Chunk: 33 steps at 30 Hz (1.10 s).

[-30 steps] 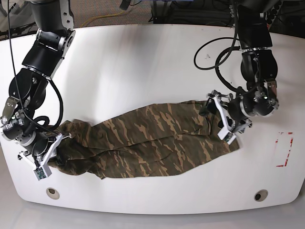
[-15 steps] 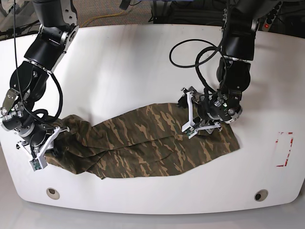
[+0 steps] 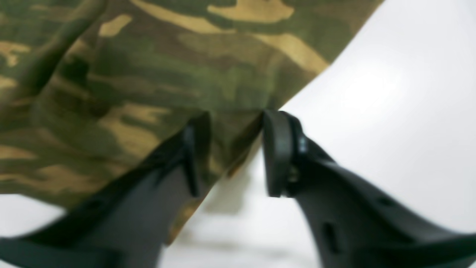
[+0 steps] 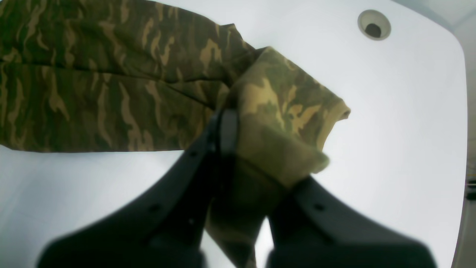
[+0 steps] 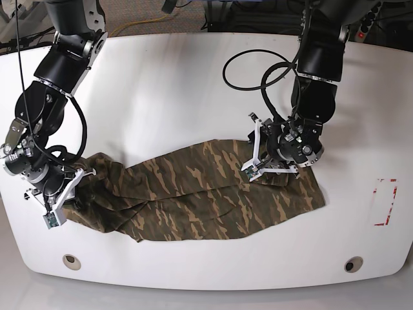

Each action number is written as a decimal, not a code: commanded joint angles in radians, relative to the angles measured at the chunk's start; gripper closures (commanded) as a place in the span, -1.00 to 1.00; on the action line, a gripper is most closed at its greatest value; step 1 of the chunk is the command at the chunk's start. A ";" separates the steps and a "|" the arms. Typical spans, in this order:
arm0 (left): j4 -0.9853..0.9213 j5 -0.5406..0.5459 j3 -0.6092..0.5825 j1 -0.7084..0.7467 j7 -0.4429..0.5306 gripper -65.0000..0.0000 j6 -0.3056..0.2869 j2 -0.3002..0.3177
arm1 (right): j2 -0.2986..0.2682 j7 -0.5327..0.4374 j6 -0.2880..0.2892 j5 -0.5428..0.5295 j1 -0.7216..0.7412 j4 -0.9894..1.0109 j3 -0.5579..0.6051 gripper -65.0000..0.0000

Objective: Fold the T-shirt properly
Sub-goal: 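Release the left gripper and grasp the shirt's bunched edge, then hold the shirt with both grippers and adjust the left grasp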

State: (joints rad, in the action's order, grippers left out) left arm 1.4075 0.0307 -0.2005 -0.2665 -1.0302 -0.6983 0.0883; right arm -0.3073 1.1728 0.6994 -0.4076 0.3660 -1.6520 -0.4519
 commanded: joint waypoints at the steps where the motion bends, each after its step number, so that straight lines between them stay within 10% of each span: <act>1: 0.066 0.005 0.006 -0.026 0.003 -0.10 0.000 0.015 | -0.016 -0.026 -0.001 -0.017 0.024 -0.015 -0.003 1.00; 6: 0.089 0.004 0.028 -0.003 0.001 -0.35 0.000 0.018 | -0.016 -0.026 -0.001 -0.017 0.024 -0.015 -0.003 1.00; 33: -0.083 0.002 0.011 -0.041 0.095 -0.25 0.000 0.028 | -0.016 -0.026 -0.001 -0.017 0.024 -0.015 -0.005 1.00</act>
State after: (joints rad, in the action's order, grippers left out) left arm 1.3365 0.0273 -0.1917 -0.2871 -0.9436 -0.6975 0.1181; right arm -0.3073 1.1736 0.6998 -0.4072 0.3656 -1.6520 -0.4526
